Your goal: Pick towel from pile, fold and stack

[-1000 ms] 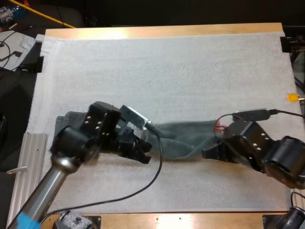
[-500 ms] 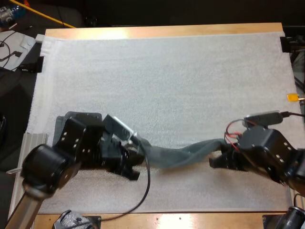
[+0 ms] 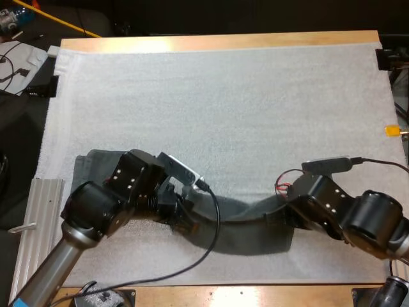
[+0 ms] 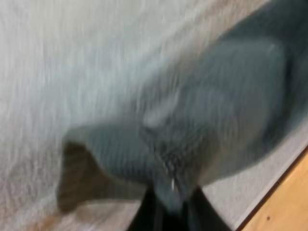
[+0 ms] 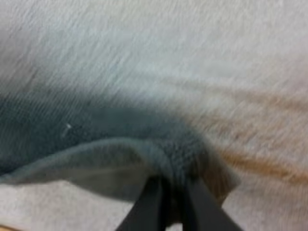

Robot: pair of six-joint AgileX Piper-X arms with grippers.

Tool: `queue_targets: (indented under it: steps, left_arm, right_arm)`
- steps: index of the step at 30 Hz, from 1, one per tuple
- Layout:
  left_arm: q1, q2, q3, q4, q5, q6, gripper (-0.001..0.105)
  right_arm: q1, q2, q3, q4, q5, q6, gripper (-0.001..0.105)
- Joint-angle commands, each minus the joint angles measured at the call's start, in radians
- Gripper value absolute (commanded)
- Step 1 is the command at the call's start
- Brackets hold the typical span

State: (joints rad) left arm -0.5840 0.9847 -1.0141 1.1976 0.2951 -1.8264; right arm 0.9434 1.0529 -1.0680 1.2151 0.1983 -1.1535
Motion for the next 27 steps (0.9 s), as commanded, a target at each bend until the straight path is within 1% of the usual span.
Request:
queue_targets:
  steps: [1,4,7,12,14,19,20,23,24,27]
  left_arm:
    - [0.046,0.023,0.013,-0.065,-0.031,0.032,0.0]
    - [0.141,0.114,0.026,-0.16,0.017,0.053,0.0]
    - [0.226,0.205,0.027,-0.244,0.115,0.063,0.0]
    - [0.306,0.352,0.024,-0.353,0.216,0.059,0.0]
    - [0.322,0.406,0.023,-0.392,0.228,0.055,0.0]
    - [0.348,0.512,0.024,-0.486,0.221,0.044,0.0]
    - [0.358,0.539,0.024,-0.516,0.218,0.04,0.0]
    - [0.344,0.531,0.017,-0.516,0.219,0.042,0.0]
    - [0.344,0.557,0.011,-0.554,0.219,0.039,0.0]
    - [0.344,0.585,0.002,-0.606,0.21,0.034,0.0]
  right_arm:
    - [-0.074,0.031,0.041,-0.11,-0.031,-0.03,0.0]
    - [-0.192,0.109,0.065,-0.232,-0.11,-0.068,0.0]
    - [-0.298,0.181,0.068,-0.325,-0.202,-0.097,0.0]
    - [-0.422,0.285,0.064,-0.427,-0.314,-0.104,0.0]
    - [-0.455,0.324,0.059,-0.456,-0.342,-0.099,0.0]
    - [-0.518,0.404,0.055,-0.515,-0.377,-0.083,0.0]
    - [-0.534,0.428,0.052,-0.538,-0.374,-0.072,0.0]
    - [-0.523,0.415,0.063,-0.524,-0.351,-0.071,0.0]
    - [-0.531,0.429,0.063,-0.547,-0.341,-0.055,0.0]
    - [-0.541,0.445,0.061,-0.579,-0.321,-0.042,0.0]
